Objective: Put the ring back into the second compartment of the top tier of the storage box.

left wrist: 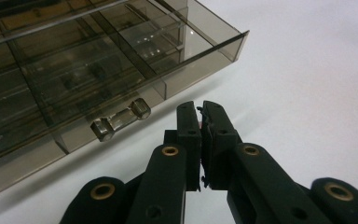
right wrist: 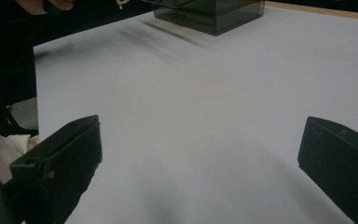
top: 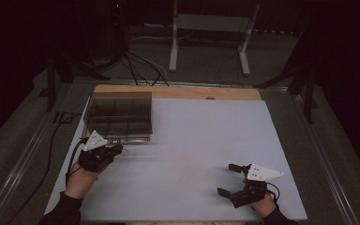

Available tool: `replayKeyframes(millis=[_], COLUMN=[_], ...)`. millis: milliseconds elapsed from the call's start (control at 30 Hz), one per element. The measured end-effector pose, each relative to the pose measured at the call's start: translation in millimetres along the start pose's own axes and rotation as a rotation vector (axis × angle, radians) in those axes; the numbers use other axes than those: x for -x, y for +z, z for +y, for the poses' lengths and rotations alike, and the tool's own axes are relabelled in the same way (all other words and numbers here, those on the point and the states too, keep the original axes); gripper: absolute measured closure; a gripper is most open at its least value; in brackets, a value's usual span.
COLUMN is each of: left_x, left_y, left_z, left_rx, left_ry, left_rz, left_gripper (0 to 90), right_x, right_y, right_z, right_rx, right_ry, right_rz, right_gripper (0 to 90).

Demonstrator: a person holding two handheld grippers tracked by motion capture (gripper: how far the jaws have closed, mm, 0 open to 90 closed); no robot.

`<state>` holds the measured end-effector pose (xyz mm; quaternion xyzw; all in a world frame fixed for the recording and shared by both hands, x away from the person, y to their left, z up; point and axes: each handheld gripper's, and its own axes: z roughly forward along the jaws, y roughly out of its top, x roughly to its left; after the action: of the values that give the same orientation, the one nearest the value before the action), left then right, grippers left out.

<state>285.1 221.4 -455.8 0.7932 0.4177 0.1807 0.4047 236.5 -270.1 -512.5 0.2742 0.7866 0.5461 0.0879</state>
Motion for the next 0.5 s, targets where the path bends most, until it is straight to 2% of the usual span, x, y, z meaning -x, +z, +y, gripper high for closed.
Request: replayKeyframes(millis=[500], left_x=[-0.1], left_y=[-7.8], left_z=[10.5], left_rx=[0.032], left_ry=[0.006], left_rz=[0.009], left_gripper=[88.3], right_x=[-0.1], right_y=[0.4], right_z=[-0.1], right_rx=[-0.001], right_ry=[0.001], right_rz=[0.000], right_gripper=[0.0])
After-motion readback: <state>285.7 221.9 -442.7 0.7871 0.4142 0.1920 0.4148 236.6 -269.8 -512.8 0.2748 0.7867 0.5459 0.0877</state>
